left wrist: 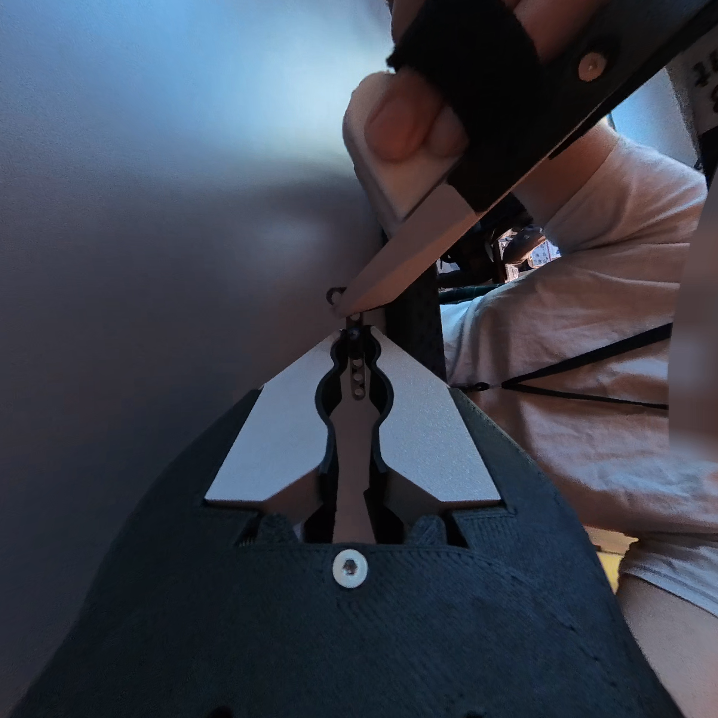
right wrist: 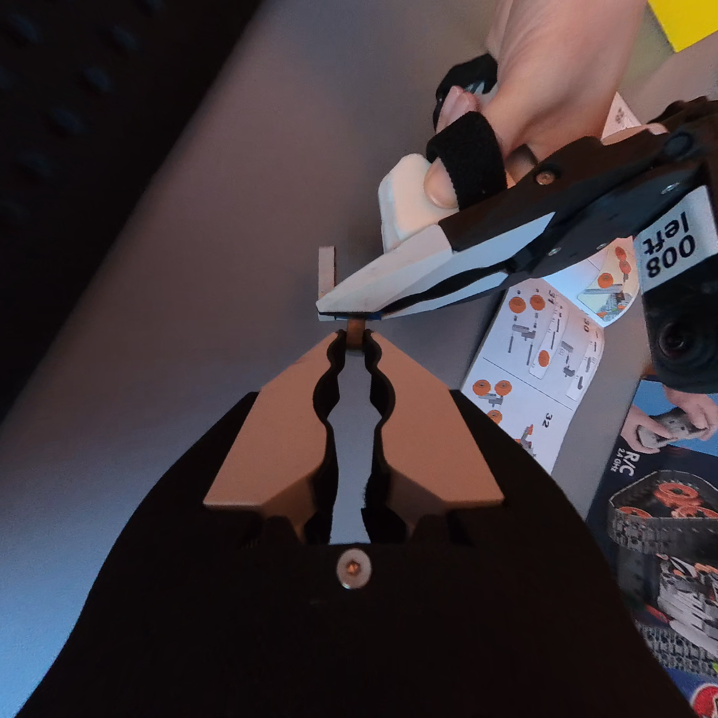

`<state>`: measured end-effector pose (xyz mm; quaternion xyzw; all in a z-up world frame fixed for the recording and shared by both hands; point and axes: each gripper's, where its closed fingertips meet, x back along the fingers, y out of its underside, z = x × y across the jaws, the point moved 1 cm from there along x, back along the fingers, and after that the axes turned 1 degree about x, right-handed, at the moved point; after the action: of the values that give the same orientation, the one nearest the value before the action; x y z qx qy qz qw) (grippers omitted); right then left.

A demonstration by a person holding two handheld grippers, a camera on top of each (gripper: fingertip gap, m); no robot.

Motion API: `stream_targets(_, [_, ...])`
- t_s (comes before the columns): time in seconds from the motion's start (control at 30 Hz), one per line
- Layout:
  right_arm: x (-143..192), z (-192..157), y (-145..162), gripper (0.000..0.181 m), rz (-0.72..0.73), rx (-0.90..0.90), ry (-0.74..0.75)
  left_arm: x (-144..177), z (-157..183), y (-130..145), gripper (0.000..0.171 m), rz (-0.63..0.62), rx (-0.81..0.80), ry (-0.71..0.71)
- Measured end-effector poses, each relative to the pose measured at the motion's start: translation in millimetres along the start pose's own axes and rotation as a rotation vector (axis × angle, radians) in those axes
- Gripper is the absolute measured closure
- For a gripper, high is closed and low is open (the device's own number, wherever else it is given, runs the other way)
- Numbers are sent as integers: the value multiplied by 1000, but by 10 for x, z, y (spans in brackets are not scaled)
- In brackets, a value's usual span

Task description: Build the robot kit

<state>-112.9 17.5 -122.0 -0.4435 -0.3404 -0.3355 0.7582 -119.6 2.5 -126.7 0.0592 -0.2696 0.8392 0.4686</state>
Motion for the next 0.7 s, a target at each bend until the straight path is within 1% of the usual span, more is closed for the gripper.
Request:
stream_targets(0.03, [-8, -4, -5, 173, 14, -3, 2, -5, -8, -1, 167, 9, -11, 1])
stream_targets(0.1, [-23, -10, -2, 161, 29, -47, -1, -1, -9, -20, 167, 35, -7, 20])
stream_targets(0.13, [-28, 11, 22, 144, 21, -81, 9, 4, -26, -23, 167, 45, -11, 13])
stream_targets(0.17, [-26, 17, 46, 132, 13, -115, 12, 5, -46, -16, 167, 48, -18, 2])
stream_targets(0.2, [-16, 8, 42, 131, 24, -137, 13, 1, -41, -5, 167, 53, -23, 8])
stream_targets(0.3, [0, -22, -82, 125, 134, -165, 47, -11, -11, -24, 167, 110, -17, 43])
stream_targets(0.37, [-31, -26, -72, 128, 106, -135, 82, -42, 30, 8, 167, 110, -30, 69])
stream_targets(0.4, [-45, -47, -70, 133, 88, -106, 82, -54, 41, 19, 167, 103, -33, 64])
stream_targets(0.43, [-49, -64, -87, 147, 78, -88, 79, -59, 70, 19, 167, 96, -26, 69])
stream_targets(0.47, [-45, -79, -114, 150, 77, -71, 71, -57, 91, 26, 167, 87, -20, 71])
stream_targets(0.53, [-24, -74, -144, 151, 76, -77, 67, -42, 125, 32, 167, 95, -23, 85])
stream_targets(0.6, [-1, -89, -197, 151, 104, -119, 40, -36, 185, 53, 167, 99, -13, 128])
stream_targets(0.63, [1, -104, -205, 154, 111, -135, 27, -37, 201, 66, 167, 100, -16, 137])
stream_targets(0.67, [1, -134, -206, 160, 116, -142, 5, -38, 206, 81, 167, 97, -19, 140])
stream_targets(0.7, [-8, -144, -199, 162, 120, -146, -4, -40, 201, 95, 167, 90, -17, 136])
